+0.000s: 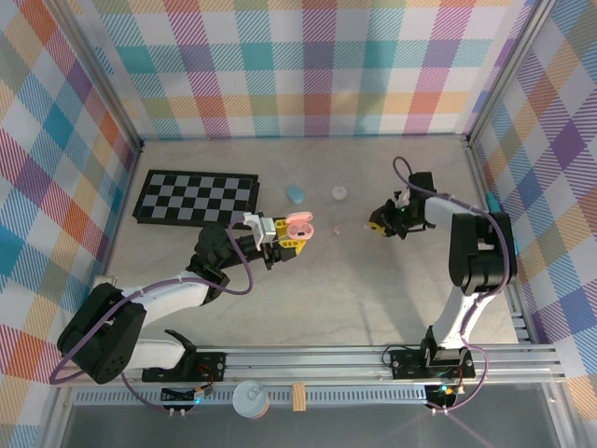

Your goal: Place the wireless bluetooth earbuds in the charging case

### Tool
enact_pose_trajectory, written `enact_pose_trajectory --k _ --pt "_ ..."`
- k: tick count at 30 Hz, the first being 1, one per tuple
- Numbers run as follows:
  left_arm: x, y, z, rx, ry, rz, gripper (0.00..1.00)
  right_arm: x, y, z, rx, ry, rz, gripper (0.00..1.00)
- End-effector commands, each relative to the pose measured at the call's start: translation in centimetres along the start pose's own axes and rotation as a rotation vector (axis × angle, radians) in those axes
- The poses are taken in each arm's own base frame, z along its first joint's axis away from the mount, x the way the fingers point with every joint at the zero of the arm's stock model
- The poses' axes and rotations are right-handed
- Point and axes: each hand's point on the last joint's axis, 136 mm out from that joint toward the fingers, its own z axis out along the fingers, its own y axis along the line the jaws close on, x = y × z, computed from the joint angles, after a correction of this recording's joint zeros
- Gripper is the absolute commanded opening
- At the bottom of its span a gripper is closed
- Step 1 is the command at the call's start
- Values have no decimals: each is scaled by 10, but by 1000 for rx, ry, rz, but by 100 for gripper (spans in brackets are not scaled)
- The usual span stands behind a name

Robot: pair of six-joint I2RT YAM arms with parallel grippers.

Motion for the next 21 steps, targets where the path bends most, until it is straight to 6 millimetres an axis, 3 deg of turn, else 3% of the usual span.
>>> enact_pose_trajectory --k 1,4,8,14,21 --pt "-9 -1 -3 11 -23 44 31 39 -3 -2 2 92 -32 22" --pt "-9 0 -2 13 -24 47 31 62 -8 0 14 137 -35 22" --pt "-10 -1 -2 18 -25 45 31 77 -15 3 23 164 -28 23" --pt "-10 -2 -3 18 -25 44 31 77 -23 15 30 181 -13 26" --pt "-9 -2 -5 13 -22 44 31 76 -14 19 -34 185 -8 31"
